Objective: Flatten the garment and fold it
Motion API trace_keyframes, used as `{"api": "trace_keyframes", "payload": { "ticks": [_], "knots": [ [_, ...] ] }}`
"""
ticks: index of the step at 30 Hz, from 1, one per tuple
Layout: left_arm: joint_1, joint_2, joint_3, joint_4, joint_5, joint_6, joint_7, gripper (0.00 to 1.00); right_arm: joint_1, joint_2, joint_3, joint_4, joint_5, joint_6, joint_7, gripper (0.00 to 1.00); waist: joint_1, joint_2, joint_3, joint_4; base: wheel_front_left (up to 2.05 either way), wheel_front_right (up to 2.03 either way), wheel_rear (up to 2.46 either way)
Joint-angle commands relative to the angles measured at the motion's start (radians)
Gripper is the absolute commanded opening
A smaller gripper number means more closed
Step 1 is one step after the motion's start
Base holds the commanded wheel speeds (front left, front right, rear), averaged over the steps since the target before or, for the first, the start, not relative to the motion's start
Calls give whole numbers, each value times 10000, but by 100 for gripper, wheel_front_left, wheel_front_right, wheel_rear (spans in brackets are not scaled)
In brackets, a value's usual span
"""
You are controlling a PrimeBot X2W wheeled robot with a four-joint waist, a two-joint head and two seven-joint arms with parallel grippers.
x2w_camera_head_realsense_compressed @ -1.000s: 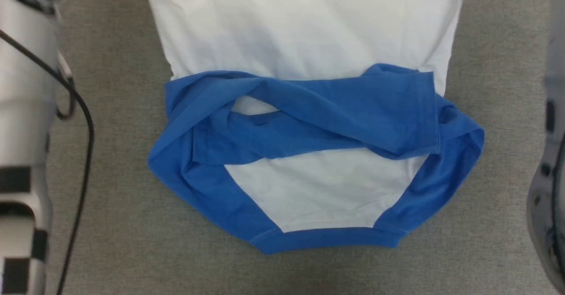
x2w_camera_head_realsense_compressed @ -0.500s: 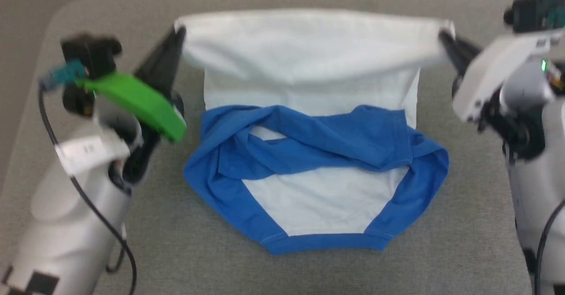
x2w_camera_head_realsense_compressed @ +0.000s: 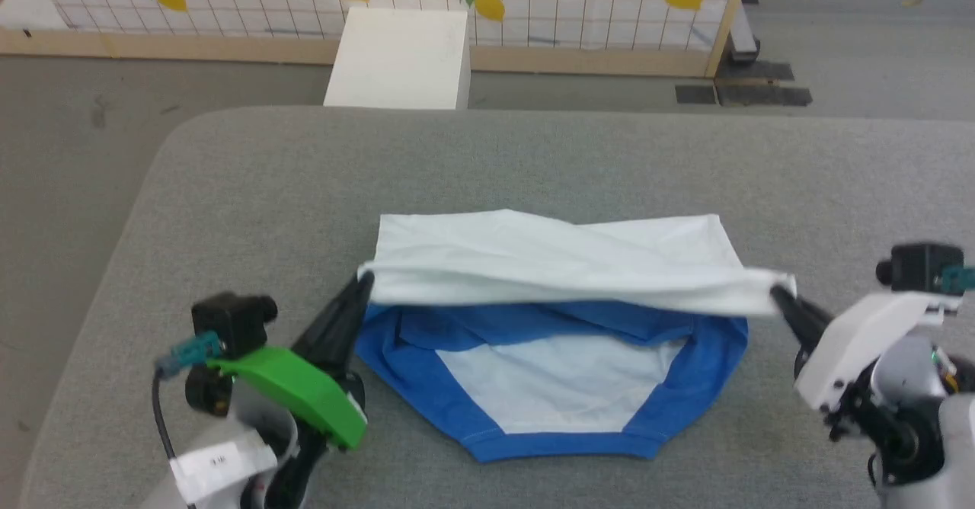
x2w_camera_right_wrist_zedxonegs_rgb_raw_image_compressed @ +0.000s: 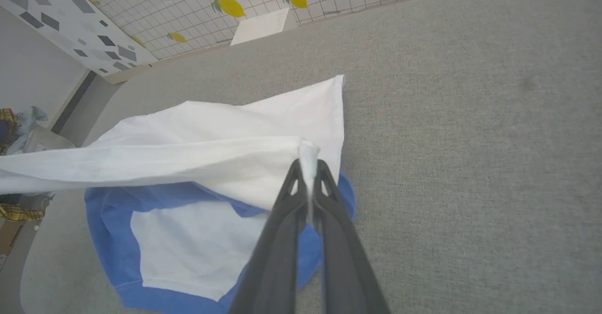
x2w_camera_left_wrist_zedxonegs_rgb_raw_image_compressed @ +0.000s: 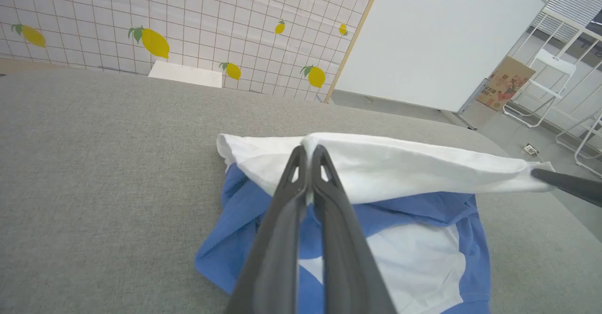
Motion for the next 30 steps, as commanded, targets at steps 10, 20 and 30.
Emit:
{"api": "trace_keyframes", "payload": {
  "ticks": [10, 20, 30],
  "knots": [
    [1080, -340, -401, 1252, -276, 141, -49, 0, 1409, 465, 53, 561, -379, -15, -372, 0, 1, 0, -166, -58, 0, 0, 0],
    [1364, -578, -724, 2887, -490, 172, 394, 0, 1911, 183, 741, 1392, -956, -15, -558, 0, 1, 0, -135, -100, 0, 0, 0],
    [1263, -413, -767, 3378, -400, 417, 568, 100, 2086, -100, 993, 1593, -970, -15, -326, 92, 1, 0, -343, -110, 0, 0, 0]
  ]
}}
